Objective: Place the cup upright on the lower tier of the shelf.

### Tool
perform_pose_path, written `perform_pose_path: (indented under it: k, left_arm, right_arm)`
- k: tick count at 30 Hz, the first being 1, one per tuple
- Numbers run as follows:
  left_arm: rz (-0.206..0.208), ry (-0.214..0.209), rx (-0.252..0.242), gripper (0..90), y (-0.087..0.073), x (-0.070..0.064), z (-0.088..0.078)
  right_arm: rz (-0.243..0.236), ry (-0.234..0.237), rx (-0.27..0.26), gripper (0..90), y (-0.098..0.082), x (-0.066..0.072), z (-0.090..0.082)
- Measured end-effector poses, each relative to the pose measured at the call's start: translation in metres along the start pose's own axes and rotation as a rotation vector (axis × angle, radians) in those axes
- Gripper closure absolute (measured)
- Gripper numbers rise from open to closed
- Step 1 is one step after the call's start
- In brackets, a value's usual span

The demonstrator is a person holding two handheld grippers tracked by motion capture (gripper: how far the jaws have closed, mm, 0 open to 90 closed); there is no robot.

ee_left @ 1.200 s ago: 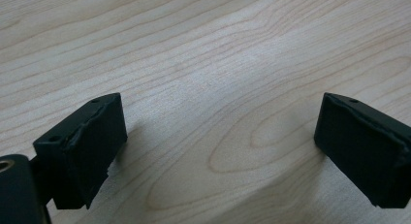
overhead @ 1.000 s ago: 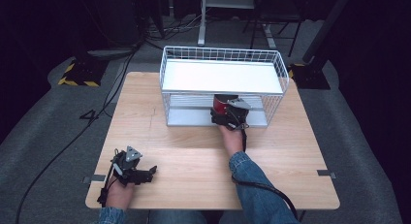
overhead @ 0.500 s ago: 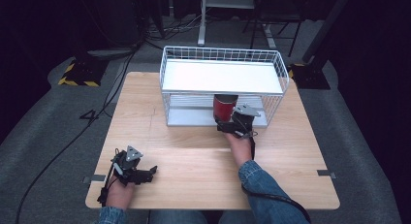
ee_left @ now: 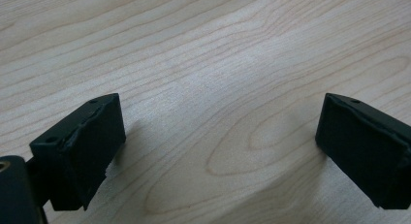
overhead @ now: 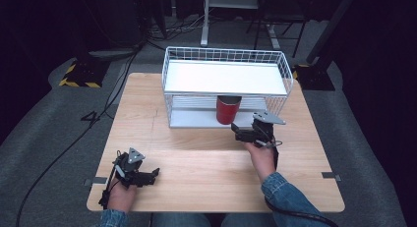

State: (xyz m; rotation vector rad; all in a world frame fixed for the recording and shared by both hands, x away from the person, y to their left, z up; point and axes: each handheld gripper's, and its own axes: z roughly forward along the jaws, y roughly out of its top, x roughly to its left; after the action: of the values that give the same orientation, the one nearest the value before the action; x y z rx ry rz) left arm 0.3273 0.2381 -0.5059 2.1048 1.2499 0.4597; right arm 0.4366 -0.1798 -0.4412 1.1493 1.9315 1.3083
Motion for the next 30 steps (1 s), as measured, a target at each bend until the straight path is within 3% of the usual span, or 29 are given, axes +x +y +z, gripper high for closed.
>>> perform_pose_path:
  k: [12,21,30]
  left_arm:
    - [0.000,-0.001,0.002,4.3,0.000,0.000,0.000]
    - [0.001,-0.008,0.011,2.7,0.002,0.000,0.001]
    - [0.002,-0.002,0.008,1.5,0.003,-0.001,0.003]
  right_arm:
    - [0.003,-0.004,0.018,0.1,-0.002,-0.027,-0.046]
    - [0.032,-0.009,0.037,1.3,-0.011,-0.050,-0.079]
    - [-0.003,0.020,0.093,13.5,-0.024,-0.069,-0.116]
